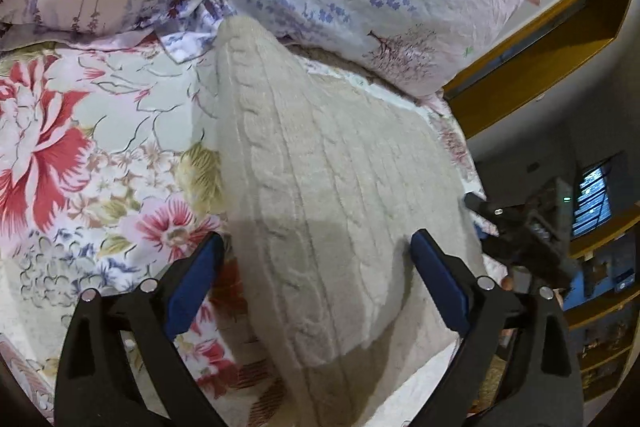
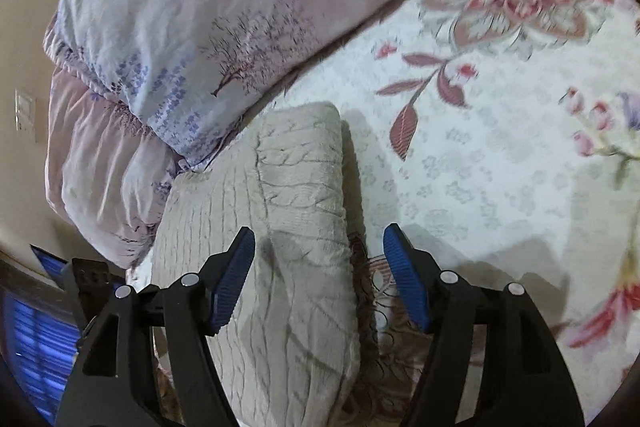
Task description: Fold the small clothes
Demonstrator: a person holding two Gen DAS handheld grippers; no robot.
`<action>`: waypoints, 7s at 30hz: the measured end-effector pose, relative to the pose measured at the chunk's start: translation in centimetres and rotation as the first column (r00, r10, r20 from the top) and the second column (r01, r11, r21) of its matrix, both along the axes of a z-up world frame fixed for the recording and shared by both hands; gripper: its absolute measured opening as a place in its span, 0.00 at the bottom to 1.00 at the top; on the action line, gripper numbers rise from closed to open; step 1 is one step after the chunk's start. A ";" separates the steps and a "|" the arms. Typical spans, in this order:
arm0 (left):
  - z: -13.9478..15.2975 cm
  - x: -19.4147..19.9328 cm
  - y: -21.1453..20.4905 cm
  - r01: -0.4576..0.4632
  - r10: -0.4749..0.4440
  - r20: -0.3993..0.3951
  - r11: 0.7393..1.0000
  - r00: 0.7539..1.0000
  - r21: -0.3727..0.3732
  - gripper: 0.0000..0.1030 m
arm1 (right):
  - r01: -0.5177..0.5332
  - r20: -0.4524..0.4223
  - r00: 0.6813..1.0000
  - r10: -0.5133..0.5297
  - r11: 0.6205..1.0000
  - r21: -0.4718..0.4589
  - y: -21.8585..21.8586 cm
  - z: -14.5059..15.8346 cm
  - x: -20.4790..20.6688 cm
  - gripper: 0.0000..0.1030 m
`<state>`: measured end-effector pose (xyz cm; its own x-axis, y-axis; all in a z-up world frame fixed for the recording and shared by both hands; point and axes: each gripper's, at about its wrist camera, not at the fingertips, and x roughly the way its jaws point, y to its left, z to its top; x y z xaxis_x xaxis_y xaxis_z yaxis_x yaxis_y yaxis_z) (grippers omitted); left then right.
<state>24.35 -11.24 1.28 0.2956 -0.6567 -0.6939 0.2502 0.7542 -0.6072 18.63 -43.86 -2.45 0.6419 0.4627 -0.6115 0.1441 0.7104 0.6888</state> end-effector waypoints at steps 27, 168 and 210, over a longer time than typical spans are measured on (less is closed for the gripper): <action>2.4 -0.8 9.8 -0.035 0.017 -0.070 0.962 0.997 -0.272 0.36 | -0.262 0.197 0.948 0.251 0.964 0.035 10.2 3.8 -1.1 0.27; -0.1 -15.3 12.9 -0.268 0.132 0.275 0.793 0.952 0.547 0.98 | -0.111 0.057 0.978 0.199 0.735 -0.669 25.4 -0.7 -11.7 0.99; -0.1 -15.3 12.9 -0.269 0.133 0.276 0.793 0.952 0.547 0.98 | -0.110 0.058 0.978 0.199 0.735 -0.669 25.4 -0.7 -11.7 0.99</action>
